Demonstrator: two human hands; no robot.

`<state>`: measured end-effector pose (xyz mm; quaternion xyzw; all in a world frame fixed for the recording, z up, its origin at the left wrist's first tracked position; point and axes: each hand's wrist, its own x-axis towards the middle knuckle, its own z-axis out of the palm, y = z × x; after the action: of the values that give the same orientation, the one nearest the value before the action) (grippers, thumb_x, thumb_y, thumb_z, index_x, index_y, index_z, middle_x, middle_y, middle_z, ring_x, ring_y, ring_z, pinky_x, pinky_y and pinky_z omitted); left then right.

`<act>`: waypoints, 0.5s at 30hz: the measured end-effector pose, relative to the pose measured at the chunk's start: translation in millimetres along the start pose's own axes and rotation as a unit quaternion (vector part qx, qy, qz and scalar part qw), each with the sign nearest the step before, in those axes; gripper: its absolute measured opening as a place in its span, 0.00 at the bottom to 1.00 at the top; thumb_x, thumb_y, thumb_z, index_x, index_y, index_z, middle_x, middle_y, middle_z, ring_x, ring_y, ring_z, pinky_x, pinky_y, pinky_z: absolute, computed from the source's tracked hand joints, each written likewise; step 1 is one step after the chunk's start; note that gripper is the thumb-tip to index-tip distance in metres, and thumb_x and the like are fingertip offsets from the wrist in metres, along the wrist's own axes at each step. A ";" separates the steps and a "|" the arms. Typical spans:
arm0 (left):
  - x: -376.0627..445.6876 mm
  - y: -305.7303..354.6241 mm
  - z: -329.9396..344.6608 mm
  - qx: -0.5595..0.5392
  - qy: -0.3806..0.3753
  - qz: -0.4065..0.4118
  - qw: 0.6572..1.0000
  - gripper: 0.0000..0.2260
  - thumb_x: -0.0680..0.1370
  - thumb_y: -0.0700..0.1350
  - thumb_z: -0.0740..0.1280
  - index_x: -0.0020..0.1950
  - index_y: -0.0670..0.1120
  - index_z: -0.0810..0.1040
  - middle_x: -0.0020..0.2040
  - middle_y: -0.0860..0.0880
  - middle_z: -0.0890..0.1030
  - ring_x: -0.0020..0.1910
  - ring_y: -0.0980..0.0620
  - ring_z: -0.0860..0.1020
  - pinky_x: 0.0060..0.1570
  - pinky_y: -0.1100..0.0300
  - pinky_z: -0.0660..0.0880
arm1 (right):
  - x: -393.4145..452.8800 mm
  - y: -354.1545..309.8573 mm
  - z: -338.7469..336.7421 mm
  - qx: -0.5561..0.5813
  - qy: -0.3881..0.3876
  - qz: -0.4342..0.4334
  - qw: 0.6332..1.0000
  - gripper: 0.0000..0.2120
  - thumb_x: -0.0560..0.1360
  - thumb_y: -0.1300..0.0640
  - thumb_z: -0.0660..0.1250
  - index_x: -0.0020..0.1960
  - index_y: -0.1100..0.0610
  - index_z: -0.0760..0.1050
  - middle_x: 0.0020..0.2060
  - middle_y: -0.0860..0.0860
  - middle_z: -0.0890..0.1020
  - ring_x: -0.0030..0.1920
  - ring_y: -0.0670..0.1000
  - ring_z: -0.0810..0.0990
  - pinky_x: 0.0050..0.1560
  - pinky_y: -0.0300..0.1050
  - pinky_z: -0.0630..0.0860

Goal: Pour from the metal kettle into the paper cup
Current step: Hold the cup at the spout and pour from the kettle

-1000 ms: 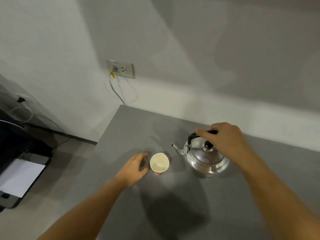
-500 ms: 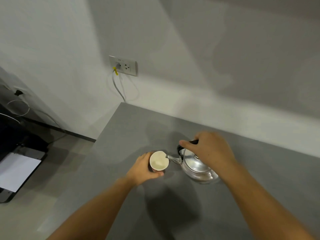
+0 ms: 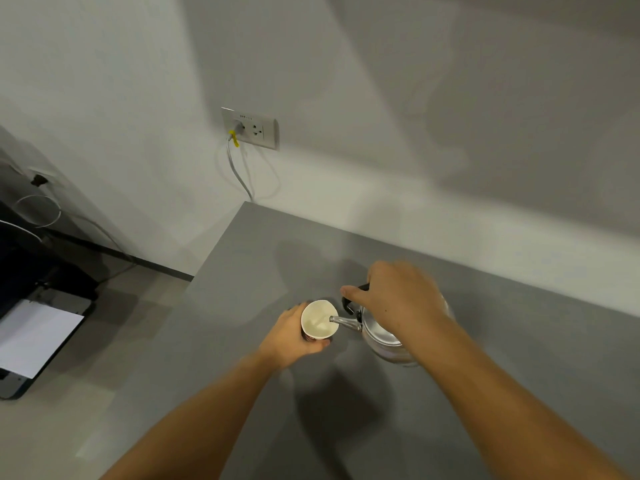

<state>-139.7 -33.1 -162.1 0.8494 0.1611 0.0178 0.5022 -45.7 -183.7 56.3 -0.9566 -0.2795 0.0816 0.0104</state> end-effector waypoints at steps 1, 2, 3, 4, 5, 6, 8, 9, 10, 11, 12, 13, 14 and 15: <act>-0.2 1.0 0.3 0.000 -0.001 -0.001 1.000 0.29 0.66 0.53 0.81 0.65 0.54 0.76 0.57 0.55 0.82 0.57 0.52 0.80 0.59 0.51 0.77 | 0.5 -2.1 -0.6 -0.003 -0.002 -0.001 1.000 0.23 0.74 0.37 0.66 0.31 0.53 0.70 0.27 0.50 0.72 0.28 0.52 0.70 0.27 0.45 0.61; -0.3 1.9 0.6 -0.001 -0.002 -0.002 1.000 0.29 0.66 0.53 0.81 0.65 0.54 0.76 0.56 0.56 0.82 0.57 0.53 0.80 0.58 0.52 0.77 | 0.9 -3.9 -0.8 -0.006 -0.002 -0.003 1.000 0.24 0.74 0.37 0.66 0.30 0.53 0.68 0.27 0.50 0.70 0.30 0.54 0.71 0.29 0.45 0.63; -0.4 2.6 0.9 -0.002 -0.002 -0.002 1.000 0.29 0.66 0.53 0.81 0.65 0.54 0.77 0.56 0.57 0.83 0.56 0.54 0.80 0.58 0.53 0.77 | 1.3 -5.6 -0.8 -0.009 -0.001 -0.005 1.000 0.25 0.74 0.37 0.67 0.29 0.52 0.66 0.27 0.50 0.69 0.32 0.55 0.72 0.32 0.45 0.65; -0.8 2.9 1.2 -0.003 -0.003 -0.002 1.000 0.29 0.66 0.53 0.81 0.65 0.54 0.77 0.56 0.57 0.83 0.56 0.55 0.80 0.58 0.54 0.77 | 1.6 -7.1 -0.7 -0.011 0.000 -0.007 1.000 0.25 0.74 0.37 0.67 0.28 0.52 0.65 0.27 0.50 0.69 0.33 0.56 0.73 0.33 0.46 0.66; -1.2 3.4 1.3 -0.001 -0.004 -0.002 1.000 0.29 0.66 0.53 0.80 0.65 0.54 0.77 0.56 0.58 0.82 0.56 0.55 0.80 0.57 0.55 0.77 | 1.8 -8.6 -0.5 -0.012 0.002 -0.009 1.000 0.25 0.74 0.37 0.67 0.28 0.52 0.64 0.27 0.50 0.68 0.33 0.56 0.73 0.34 0.46 0.67; -1.5 3.7 1.3 0.003 -0.005 -0.001 1.000 0.29 0.66 0.53 0.80 0.65 0.55 0.76 0.56 0.58 0.82 0.56 0.56 0.80 0.57 0.56 0.77 | 2.1 -9.9 -0.5 -0.011 0.002 -0.010 1.000 0.25 0.74 0.38 0.67 0.28 0.52 0.64 0.27 0.50 0.69 0.33 0.55 0.74 0.35 0.46 0.68; -1.4 3.9 1.2 0.009 -0.006 0.000 1.000 0.28 0.66 0.53 0.80 0.64 0.55 0.76 0.56 0.58 0.82 0.56 0.56 0.79 0.57 0.58 0.76 | 2.8 -12.1 -0.1 -0.009 0.002 -0.009 1.000 0.24 0.74 0.38 0.67 0.28 0.52 0.64 0.27 0.50 0.69 0.31 0.53 0.73 0.34 0.45 0.69; -1.4 3.9 1.3 0.010 -0.006 -0.001 1.000 0.28 0.66 0.53 0.80 0.64 0.55 0.76 0.55 0.58 0.82 0.55 0.56 0.80 0.56 0.59 0.76 | 3.1 -13.0 0.1 -0.010 0.005 -0.009 1.000 0.24 0.74 0.39 0.68 0.28 0.52 0.64 0.26 0.50 0.69 0.29 0.52 0.71 0.32 0.45 0.67; -1.0 4.3 1.3 0.010 -0.006 -0.001 1.000 0.27 0.66 0.53 0.80 0.63 0.55 0.77 0.55 0.58 0.83 0.55 0.57 0.80 0.56 0.59 0.76 | 3.4 -13.7 0.3 -0.013 0.009 -0.011 1.000 0.24 0.73 0.40 0.68 0.28 0.52 0.64 0.26 0.50 0.68 0.27 0.51 0.69 0.29 0.45 0.64; -0.9 4.5 1.3 0.011 -0.006 0.000 1.000 0.27 0.66 0.52 0.80 0.63 0.55 0.77 0.54 0.58 0.83 0.54 0.57 0.80 0.55 0.60 0.76 | 3.7 -14.4 0.4 -0.016 0.013 -0.013 1.000 0.23 0.73 0.40 0.68 0.28 0.52 0.64 0.26 0.50 0.68 0.27 0.51 0.67 0.28 0.45 0.61; -0.6 4.8 1.5 0.012 -0.006 0.001 1.000 0.27 0.66 0.52 0.80 0.63 0.55 0.77 0.54 0.58 0.83 0.54 0.57 0.80 0.55 0.60 0.76 | 3.9 -15.3 0.3 -0.020 0.016 -0.015 1.000 0.23 0.73 0.41 0.68 0.28 0.52 0.64 0.25 0.50 0.68 0.27 0.51 0.68 0.27 0.45 0.59; -0.6 4.6 1.7 0.013 -0.005 0.003 1.000 0.27 0.66 0.53 0.79 0.63 0.55 0.77 0.54 0.58 0.83 0.54 0.57 0.80 0.55 0.60 0.76 | 4.1 -16.1 0.1 -0.024 0.017 -0.017 0.999 0.23 0.72 0.41 0.68 0.28 0.52 0.64 0.25 0.50 0.68 0.28 0.52 0.68 0.27 0.45 0.59; -0.7 4.1 1.9 0.014 -0.004 0.002 1.000 0.27 0.66 0.53 0.79 0.63 0.55 0.77 0.54 0.59 0.83 0.54 0.56 0.80 0.56 0.59 0.76 | 4.5 -16.8 -0.1 -0.026 0.016 -0.018 0.999 0.23 0.72 0.41 0.68 0.28 0.52 0.64 0.25 0.49 0.67 0.28 0.52 0.68 0.26 0.45 0.58; -0.7 3.6 2.2 0.014 -0.004 0.001 1.000 0.28 0.66 0.53 0.79 0.63 0.55 0.77 0.54 0.59 0.83 0.55 0.56 0.80 0.56 0.59 0.76 | 4.9 -17.5 -0.2 -0.027 0.016 -0.018 0.999 0.23 0.72 0.40 0.68 0.28 0.52 0.64 0.25 0.49 0.67 0.28 0.52 0.67 0.26 0.44 0.57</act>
<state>-138.9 -36.8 -160.0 0.8564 0.1585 0.0131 0.4913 -50.9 -166.2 56.9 -0.9525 -0.2985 0.0590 -0.0093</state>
